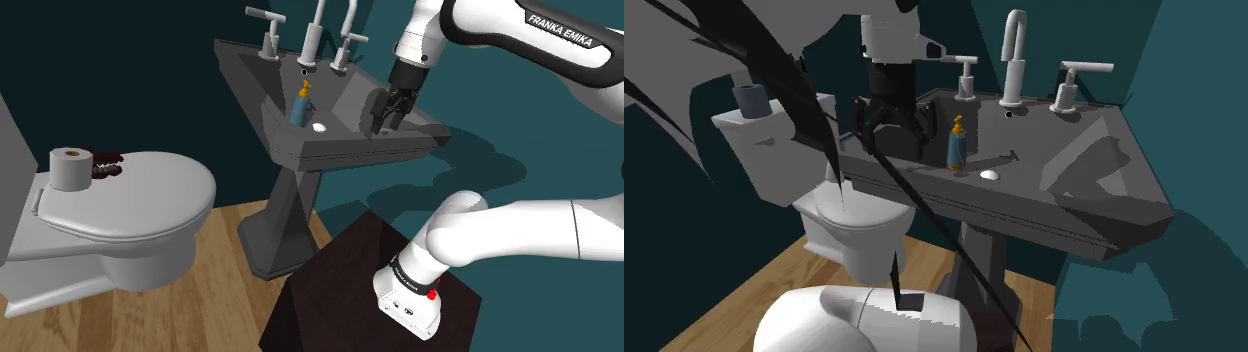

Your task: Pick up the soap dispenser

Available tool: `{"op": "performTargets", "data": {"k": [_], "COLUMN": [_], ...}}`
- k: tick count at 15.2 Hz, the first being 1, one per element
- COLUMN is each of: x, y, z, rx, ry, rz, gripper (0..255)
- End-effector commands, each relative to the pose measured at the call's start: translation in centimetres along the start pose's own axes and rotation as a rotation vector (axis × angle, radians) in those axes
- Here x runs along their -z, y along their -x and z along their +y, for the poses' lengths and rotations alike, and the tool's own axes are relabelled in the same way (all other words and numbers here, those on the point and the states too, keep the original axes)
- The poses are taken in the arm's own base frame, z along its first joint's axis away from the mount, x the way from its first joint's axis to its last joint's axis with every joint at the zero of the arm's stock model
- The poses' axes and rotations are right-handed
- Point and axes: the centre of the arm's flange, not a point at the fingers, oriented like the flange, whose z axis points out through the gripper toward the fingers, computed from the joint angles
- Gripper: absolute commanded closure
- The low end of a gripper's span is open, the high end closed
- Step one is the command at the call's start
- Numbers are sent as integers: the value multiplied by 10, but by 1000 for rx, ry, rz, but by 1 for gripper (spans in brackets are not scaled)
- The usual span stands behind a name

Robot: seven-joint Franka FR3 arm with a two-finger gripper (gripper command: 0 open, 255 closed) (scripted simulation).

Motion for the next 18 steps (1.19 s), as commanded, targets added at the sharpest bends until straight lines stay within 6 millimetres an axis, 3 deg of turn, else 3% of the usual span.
{"op": "performTargets", "data": {"k": [1,18], "x": [0,1], "y": [0,-211], "z": [0,46], "rx": [0,65], "ry": [0,24], "rz": [0,47], "gripper": [0,0]}}
